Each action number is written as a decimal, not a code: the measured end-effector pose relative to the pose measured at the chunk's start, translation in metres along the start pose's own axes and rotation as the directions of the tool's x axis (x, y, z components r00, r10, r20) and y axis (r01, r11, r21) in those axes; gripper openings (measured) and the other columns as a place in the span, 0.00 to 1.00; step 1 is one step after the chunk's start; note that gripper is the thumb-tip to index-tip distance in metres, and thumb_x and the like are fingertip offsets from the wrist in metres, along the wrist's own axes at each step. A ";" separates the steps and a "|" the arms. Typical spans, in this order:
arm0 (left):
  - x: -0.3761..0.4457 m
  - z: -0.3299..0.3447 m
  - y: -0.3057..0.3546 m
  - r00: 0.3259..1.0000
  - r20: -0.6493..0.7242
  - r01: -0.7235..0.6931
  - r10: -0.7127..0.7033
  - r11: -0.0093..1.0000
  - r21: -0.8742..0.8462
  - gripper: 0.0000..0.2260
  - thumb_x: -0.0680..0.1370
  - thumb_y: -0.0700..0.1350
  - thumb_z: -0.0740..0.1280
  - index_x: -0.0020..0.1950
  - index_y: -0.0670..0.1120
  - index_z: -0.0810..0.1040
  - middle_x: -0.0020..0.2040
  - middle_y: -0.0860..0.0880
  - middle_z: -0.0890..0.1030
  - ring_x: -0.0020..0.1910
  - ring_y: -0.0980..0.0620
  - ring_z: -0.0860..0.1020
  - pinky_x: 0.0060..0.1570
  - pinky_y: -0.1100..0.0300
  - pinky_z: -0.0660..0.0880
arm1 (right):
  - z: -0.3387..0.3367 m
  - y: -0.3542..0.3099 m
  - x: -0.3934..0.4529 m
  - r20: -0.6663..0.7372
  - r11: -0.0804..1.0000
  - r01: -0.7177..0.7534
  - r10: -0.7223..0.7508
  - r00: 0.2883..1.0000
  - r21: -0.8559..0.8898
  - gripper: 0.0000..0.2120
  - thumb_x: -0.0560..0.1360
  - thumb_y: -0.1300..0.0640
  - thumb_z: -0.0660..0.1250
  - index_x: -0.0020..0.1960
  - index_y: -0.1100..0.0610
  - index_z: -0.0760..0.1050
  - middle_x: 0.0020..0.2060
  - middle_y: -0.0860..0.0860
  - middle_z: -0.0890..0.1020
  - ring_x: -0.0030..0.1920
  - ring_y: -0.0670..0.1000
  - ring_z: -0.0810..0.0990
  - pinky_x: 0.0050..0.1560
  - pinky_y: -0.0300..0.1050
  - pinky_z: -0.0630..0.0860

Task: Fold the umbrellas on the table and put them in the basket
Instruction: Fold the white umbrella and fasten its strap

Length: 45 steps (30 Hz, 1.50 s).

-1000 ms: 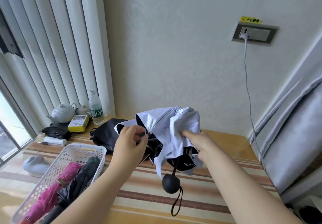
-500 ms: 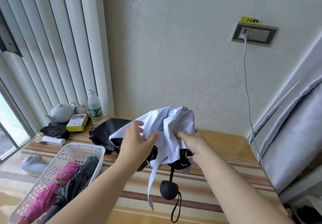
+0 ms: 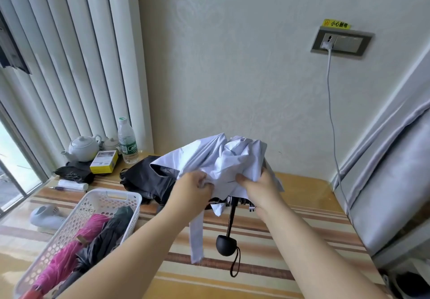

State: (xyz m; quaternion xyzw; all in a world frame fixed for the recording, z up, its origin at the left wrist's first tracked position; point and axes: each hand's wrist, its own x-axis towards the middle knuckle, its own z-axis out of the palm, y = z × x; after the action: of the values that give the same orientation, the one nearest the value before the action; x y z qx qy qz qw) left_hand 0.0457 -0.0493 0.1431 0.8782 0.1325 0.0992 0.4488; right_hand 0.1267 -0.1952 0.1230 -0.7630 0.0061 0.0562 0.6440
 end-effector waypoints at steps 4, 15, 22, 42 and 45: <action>-0.002 -0.013 0.007 0.959 -0.267 -0.080 0.096 0.994 0.069 0.04 0.76 0.42 0.65 0.42 0.45 0.76 0.35 0.51 0.75 0.34 0.51 0.72 0.33 0.59 0.66 | 0.004 0.001 -0.004 -0.029 0.999 0.046 -0.047 0.998 -0.025 0.18 0.72 0.58 0.73 0.61 0.55 0.74 0.50 0.52 0.82 0.50 0.55 0.81 0.49 0.52 0.79; -0.005 -0.064 0.013 0.934 -0.320 -0.114 0.156 0.982 0.148 0.04 0.74 0.48 0.70 0.46 0.49 0.78 0.35 0.53 0.78 0.32 0.54 0.75 0.34 0.60 0.71 | -0.012 -0.002 -0.013 0.152 0.952 0.301 -0.291 0.945 -0.048 0.15 0.76 0.68 0.62 0.53 0.49 0.72 0.44 0.47 0.80 0.47 0.45 0.79 0.43 0.43 0.78; 0.027 -0.069 0.024 0.952 0.284 -0.157 0.114 0.979 0.132 0.31 0.75 0.60 0.64 0.73 0.69 0.52 0.64 0.53 0.67 0.52 0.54 0.74 0.51 0.63 0.70 | -0.009 -0.014 -0.025 0.395 0.930 0.362 -0.354 0.847 0.058 0.10 0.75 0.49 0.67 0.55 0.40 0.73 0.47 0.45 0.83 0.51 0.46 0.81 0.52 0.43 0.78; 0.010 -0.032 0.003 0.984 -0.059 -0.171 0.168 0.984 -0.040 0.11 0.74 0.46 0.71 0.52 0.55 0.73 0.38 0.59 0.71 0.33 0.65 0.70 0.31 0.74 0.65 | 0.006 -0.034 -0.028 0.376 0.832 0.509 -0.409 0.832 -0.221 0.13 0.76 0.57 0.68 0.59 0.46 0.74 0.51 0.45 0.81 0.50 0.40 0.79 0.49 0.29 0.73; 0.003 -0.028 -0.003 0.983 -0.025 -0.183 0.182 0.982 -0.047 0.14 0.75 0.44 0.71 0.55 0.56 0.70 0.42 0.61 0.72 0.36 0.67 0.72 0.34 0.76 0.66 | 0.008 -0.031 -0.030 0.372 0.909 0.406 -0.347 0.861 -0.093 0.18 0.76 0.61 0.68 0.63 0.46 0.72 0.49 0.43 0.82 0.49 0.38 0.81 0.50 0.30 0.74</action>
State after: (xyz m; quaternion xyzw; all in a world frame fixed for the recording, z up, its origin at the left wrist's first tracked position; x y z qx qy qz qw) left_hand 0.0395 -0.0254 0.1565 0.8742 0.0536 0.1524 0.4578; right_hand 0.0984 -0.1835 0.1554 -0.7789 -0.2619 0.0628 0.5664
